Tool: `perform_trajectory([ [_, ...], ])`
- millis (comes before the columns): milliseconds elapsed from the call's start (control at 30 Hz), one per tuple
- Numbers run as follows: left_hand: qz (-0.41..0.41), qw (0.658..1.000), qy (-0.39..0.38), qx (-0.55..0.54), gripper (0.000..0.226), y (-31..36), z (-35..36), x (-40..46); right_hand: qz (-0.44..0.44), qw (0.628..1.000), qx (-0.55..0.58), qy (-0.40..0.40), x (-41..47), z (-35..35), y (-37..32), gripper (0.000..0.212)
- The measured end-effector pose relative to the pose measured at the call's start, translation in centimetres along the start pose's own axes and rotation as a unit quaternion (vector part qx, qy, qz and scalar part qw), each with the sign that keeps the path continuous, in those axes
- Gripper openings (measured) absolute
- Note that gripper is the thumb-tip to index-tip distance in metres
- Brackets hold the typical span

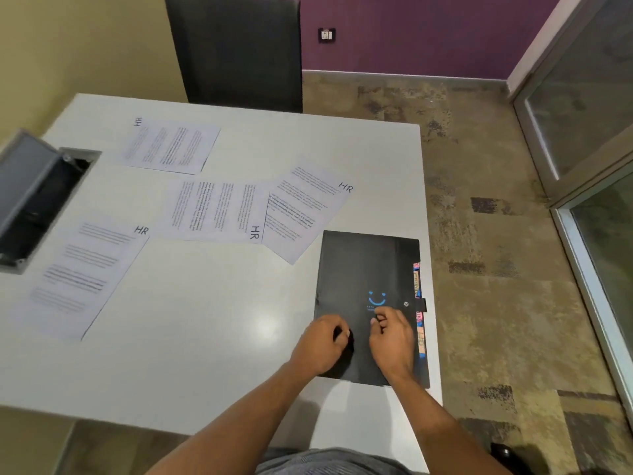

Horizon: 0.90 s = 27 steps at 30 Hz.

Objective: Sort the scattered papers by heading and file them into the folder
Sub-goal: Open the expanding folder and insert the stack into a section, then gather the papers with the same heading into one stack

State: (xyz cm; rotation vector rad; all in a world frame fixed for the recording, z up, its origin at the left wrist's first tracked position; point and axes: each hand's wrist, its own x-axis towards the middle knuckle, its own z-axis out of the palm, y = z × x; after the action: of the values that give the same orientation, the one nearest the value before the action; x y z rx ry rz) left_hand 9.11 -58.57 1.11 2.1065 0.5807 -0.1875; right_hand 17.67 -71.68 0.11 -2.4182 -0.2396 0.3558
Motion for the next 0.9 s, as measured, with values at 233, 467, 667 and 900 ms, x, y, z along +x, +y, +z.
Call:
perform_trajectory([
  [233, -0.035, 0.999, 0.037, -0.012, 0.016, -5.3, -6.5, -2.1, -0.015, 0.999, 0.024, -0.044, -0.5, 4.7, -5.7, 0.017],
  [467, -0.105, 0.991, 0.084, -0.021, 0.019, -12.7, -14.6, -3.0, -0.023, 0.992, 0.031, -0.119, -2.0, 10.9, -12.0, 0.025],
  [667, -0.104, 0.988, 0.106, 0.031, 0.006, -20.3, -20.8, -4.0, -0.045, 0.979, -0.027, -0.196, -3.8, 16.9, -17.1, 0.037],
  [900, -0.049, 0.963, 0.220, 0.149, 0.018, -27.6, -27.4, -4.4, -0.153, 0.926, -0.249, -0.239, -3.9, 22.4, -19.6, 0.066],
])
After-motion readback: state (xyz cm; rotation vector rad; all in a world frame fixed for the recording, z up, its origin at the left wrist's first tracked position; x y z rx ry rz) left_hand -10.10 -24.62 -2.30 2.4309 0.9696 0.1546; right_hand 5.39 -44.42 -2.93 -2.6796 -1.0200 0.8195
